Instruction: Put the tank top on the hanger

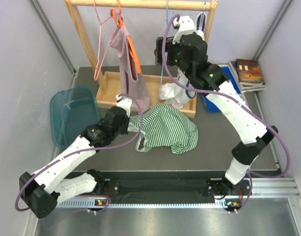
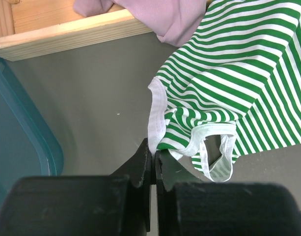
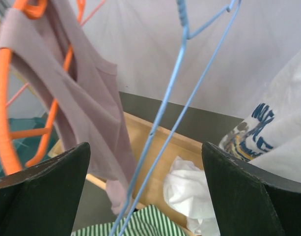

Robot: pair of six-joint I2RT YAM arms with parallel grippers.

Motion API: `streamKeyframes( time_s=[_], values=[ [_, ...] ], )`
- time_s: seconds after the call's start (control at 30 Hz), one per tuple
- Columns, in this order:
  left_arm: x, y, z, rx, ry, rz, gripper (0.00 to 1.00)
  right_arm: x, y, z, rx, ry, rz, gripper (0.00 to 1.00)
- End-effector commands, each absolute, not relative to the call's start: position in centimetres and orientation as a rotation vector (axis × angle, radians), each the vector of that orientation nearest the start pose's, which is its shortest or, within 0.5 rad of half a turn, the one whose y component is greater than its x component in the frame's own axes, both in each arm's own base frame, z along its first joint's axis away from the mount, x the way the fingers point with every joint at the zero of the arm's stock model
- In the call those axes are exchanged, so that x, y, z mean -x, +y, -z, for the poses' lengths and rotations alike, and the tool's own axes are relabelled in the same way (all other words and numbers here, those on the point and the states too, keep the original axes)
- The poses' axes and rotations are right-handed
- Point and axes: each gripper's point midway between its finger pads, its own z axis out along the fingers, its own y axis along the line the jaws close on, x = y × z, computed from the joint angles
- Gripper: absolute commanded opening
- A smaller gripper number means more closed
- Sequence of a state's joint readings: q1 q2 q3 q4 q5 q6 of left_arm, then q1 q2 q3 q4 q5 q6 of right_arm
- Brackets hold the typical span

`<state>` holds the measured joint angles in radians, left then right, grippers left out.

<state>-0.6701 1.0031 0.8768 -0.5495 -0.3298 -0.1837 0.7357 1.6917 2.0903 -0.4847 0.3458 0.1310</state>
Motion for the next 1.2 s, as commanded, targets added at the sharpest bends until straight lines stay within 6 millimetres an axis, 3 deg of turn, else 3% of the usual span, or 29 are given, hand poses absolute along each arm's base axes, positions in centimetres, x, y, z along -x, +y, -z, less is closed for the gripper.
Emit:
streamKeyframes(
  time_s=[0.0,0.13,0.23,0.37,0.53,0.73,1.0,1.17],
  values=[
    [-26.5,-14.7,-19.3,-0.330,2.127,0.146,0.00,-41.2,27.5,-48.9,0.178,1.603,-0.382,0.94],
    [-26.4,-14.7,-19.3,-0.332,2.127,0.145,0.00,-42.3,27.4,-47.1,0.162,1.652,-0.330,0.90],
    [-26.4,-14.5,-19.4,-0.326,2.123,0.141,0.00,-42.6,27.1,-46.2,0.143,1.678,-0.301,0.80],
    [-26.5,-14.5,-19.5,-0.322,2.118,0.141,0.00,-42.5,26.7,-46.0,0.131,1.685,-0.282,0.58],
    [-26.4,-14.4,-19.6,-0.321,2.115,0.143,0.00,-41.8,26.1,-47.4,0.116,1.656,-0.297,0.27],
    [-26.4,-14.3,-19.8,-0.318,2.110,0.140,0.00,-40.8,26.1,-49.8,0.100,1.597,-0.350,0.00],
    [-26.4,-14.4,-19.6,-0.321,2.115,0.143,0.00,-39.3,25.5,-53.8,0.077,1.487,-0.397,0.00],
    [-26.4,-14.4,-19.5,-0.322,2.119,0.139,0.00,-38.0,25.0,-55.3,0.077,1.450,-0.410,0.00]
  ],
)
